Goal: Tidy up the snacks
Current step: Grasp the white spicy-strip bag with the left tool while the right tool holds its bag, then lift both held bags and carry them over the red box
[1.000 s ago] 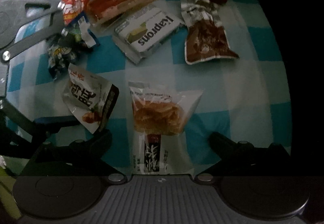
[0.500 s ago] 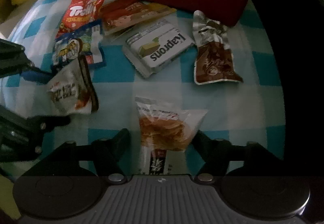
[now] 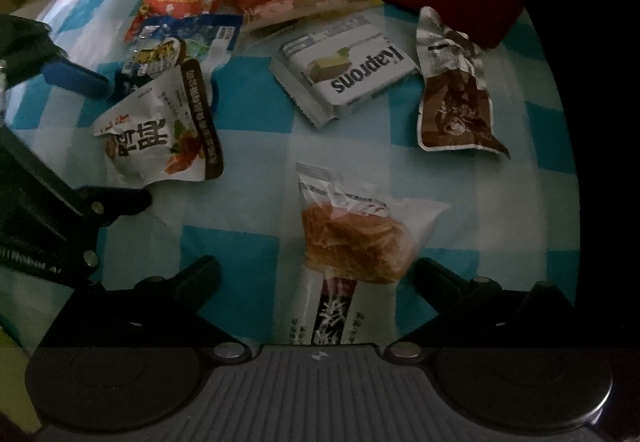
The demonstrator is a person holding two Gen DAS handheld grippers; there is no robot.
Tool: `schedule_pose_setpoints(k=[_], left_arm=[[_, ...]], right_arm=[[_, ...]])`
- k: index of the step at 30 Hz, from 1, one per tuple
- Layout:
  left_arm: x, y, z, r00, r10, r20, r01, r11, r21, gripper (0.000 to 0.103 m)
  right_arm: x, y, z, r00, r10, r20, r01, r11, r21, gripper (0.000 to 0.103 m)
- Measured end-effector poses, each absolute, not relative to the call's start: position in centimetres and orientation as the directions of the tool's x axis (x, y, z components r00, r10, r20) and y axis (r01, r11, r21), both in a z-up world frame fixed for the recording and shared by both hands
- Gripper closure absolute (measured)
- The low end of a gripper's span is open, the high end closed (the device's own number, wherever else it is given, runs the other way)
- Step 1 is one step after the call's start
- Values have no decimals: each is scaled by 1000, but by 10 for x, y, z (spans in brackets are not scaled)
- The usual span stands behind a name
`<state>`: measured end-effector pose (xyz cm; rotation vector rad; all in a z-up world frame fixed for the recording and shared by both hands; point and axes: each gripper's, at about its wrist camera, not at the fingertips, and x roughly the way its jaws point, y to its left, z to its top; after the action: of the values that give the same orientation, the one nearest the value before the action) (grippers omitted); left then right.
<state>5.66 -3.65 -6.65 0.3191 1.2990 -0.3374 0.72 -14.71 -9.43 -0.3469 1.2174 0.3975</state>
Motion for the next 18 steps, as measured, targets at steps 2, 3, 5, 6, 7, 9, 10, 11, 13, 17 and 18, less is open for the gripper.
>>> schedule_pose_setpoints(k=[2, 3, 5, 6, 7, 9, 10, 11, 13, 17, 18], left_arm=[[55, -41, -65, 237, -54, -970, 422, 905, 52, 9], [53, -43, -63, 242, -59, -968, 427, 903, 51, 18], [47, -50, -56, 256, -86, -963, 463, 885, 44, 38], [44, -53, -52, 270, -90, -959, 475, 879, 51, 57], [41, -55, -49, 267, -114, -957, 491, 871, 34, 57], [38, -59, -49, 258, -119, -959, 495, 869, 25, 57], [37, -60, -49, 261, -111, -959, 498, 866, 35, 57], [36, -61, -49, 259, -109, -960, 497, 867, 36, 57], [36, -59, -49, 237, -126, -963, 475, 880, 2, 57], [48, -53, -45, 241, -163, -957, 436, 899, -43, 57], [48, -51, -41, 254, -166, -953, 433, 900, -42, 57]], right_arm=[[9, -149, -94, 303, 104, -947, -440, 897, -42, 6], [12, -152, -92, 311, 102, -945, -424, 905, -42, 14], [11, -158, -84, 329, 112, -938, -393, 919, -28, 35], [16, -163, -86, 342, 96, -935, -377, 925, -43, 41], [17, -166, -85, 343, 100, -934, -365, 930, -35, 48], [18, -167, -85, 341, 95, -935, -358, 933, -35, 50], [17, -166, -84, 342, 91, -935, -362, 931, -42, 51], [16, -165, -83, 339, 94, -936, -369, 929, -41, 52], [15, -165, -82, 332, 116, -936, -367, 930, -14, 53], [9, -160, -75, 358, 161, -920, -336, 941, 34, 55], [10, -159, -72, 371, 164, -914, -330, 943, 36, 55]])
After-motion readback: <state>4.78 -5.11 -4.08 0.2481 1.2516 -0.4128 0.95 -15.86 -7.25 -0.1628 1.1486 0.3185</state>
